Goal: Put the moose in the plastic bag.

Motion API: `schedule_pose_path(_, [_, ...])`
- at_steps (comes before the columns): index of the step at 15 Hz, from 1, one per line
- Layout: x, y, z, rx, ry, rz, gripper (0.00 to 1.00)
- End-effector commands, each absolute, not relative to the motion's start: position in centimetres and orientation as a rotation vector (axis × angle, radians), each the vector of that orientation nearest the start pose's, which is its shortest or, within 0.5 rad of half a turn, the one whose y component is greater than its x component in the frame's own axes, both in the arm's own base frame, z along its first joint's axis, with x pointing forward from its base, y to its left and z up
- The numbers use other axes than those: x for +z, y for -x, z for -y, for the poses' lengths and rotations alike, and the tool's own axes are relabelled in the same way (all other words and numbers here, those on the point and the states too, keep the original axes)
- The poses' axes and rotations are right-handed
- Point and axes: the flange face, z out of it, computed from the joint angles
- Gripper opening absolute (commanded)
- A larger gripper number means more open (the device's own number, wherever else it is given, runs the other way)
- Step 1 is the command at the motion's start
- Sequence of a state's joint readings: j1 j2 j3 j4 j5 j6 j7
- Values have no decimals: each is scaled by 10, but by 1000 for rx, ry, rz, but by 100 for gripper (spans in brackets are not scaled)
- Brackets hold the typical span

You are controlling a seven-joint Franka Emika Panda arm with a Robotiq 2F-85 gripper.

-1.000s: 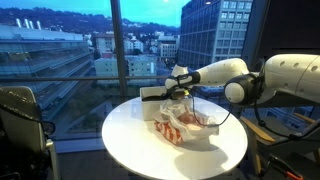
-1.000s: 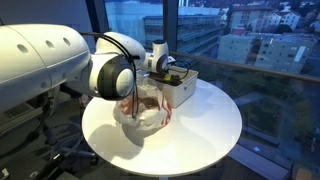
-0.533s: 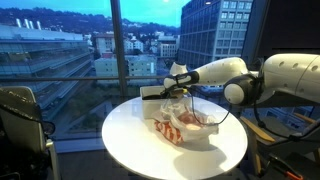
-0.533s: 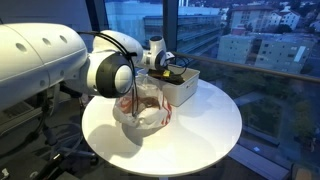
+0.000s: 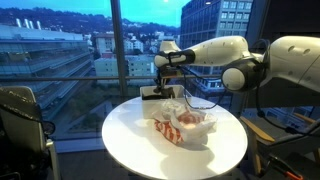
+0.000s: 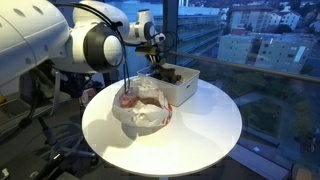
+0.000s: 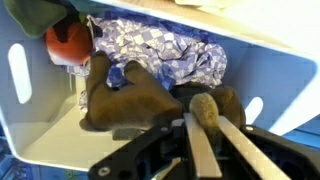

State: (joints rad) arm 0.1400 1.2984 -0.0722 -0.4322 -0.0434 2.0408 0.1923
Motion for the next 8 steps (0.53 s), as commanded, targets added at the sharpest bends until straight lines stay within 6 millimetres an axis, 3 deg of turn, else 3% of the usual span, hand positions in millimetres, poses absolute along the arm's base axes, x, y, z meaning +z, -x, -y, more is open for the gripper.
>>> schedule_pose_path(1, [358,-812,-117,-432,3259,-211,4])
schedule_pose_path(8, [474,-763,-144,-306,3371,-399,3])
